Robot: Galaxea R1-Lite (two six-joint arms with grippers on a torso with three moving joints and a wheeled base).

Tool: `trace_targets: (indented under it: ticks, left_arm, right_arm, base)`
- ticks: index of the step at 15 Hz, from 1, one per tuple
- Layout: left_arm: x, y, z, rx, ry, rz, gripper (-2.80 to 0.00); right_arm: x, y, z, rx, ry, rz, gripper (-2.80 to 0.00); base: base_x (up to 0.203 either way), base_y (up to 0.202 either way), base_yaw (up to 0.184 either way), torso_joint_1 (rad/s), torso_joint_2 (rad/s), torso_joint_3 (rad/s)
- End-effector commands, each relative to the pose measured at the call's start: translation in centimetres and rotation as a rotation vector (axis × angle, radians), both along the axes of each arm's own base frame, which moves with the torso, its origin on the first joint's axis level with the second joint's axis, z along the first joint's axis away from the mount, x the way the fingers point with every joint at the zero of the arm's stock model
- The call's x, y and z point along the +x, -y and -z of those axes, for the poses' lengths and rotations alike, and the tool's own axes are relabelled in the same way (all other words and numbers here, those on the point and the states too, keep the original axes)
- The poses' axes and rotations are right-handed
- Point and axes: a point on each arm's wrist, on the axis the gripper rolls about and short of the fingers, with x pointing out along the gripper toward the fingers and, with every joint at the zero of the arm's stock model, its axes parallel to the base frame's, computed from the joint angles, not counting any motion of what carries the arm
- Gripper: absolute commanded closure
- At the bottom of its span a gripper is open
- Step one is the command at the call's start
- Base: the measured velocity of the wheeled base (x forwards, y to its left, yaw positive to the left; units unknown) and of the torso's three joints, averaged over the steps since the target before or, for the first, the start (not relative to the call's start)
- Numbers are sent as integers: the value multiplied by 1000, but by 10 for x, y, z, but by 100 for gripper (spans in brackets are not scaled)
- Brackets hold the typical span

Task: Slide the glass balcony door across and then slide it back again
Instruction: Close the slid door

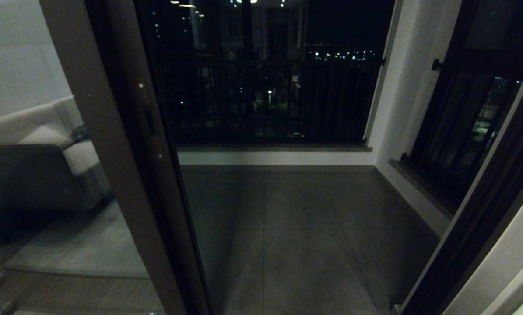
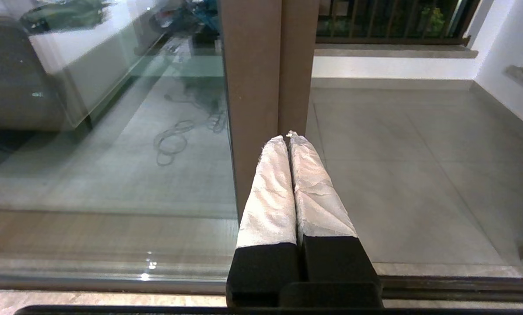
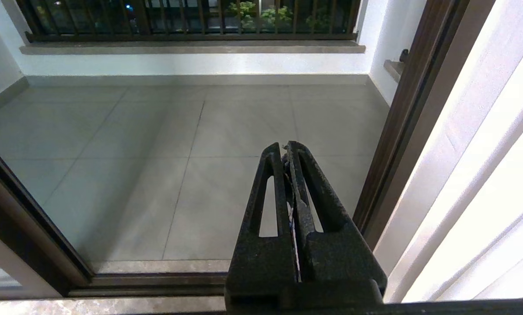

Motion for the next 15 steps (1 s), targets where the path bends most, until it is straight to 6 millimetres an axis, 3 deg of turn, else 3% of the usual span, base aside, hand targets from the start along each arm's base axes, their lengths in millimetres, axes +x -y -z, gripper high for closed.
trace_targets:
  ticks: [1, 11, 15]
  left_arm:
    - [0, 0, 0, 0, -2, 0, 0]
    - [0, 0, 0, 9, -1, 0, 0]
    - [-12, 1, -32, 9, 48, 60, 0]
  right_arm:
    - [0, 0, 0, -1, -3, -1, 0]
    - [0, 0, 0, -1, -3, -1, 0]
    - [0, 0, 0, -1, -3, -1, 0]
  base:
    - [0, 0, 0, 0, 0, 0]
    - [0, 0, 0, 0, 0, 0]
    - [0, 0, 0, 0, 0, 0]
